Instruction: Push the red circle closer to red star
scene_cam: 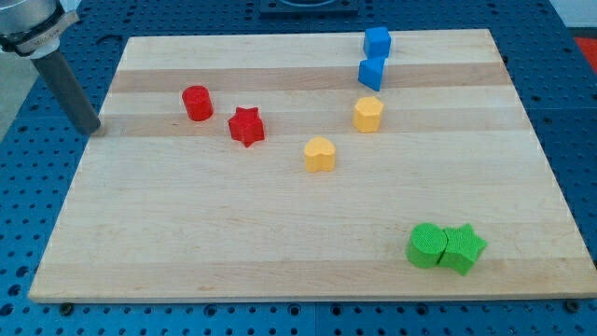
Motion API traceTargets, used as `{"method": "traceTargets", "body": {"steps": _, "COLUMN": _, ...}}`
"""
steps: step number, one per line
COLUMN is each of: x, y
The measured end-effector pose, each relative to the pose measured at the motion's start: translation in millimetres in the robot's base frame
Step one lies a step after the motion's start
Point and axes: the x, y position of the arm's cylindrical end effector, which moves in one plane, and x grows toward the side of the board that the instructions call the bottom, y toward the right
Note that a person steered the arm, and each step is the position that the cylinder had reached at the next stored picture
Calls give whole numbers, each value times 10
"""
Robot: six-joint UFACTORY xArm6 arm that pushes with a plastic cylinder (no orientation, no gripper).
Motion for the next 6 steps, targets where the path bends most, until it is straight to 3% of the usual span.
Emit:
{"method": "traceTargets", "body": {"steps": 2, "x": 56, "y": 98}}
{"method": "traceTargets", "body": {"steps": 4, "x": 108, "y": 824}}
{"method": "traceTargets", "body": {"steps": 6, "x": -408, "y": 1062}}
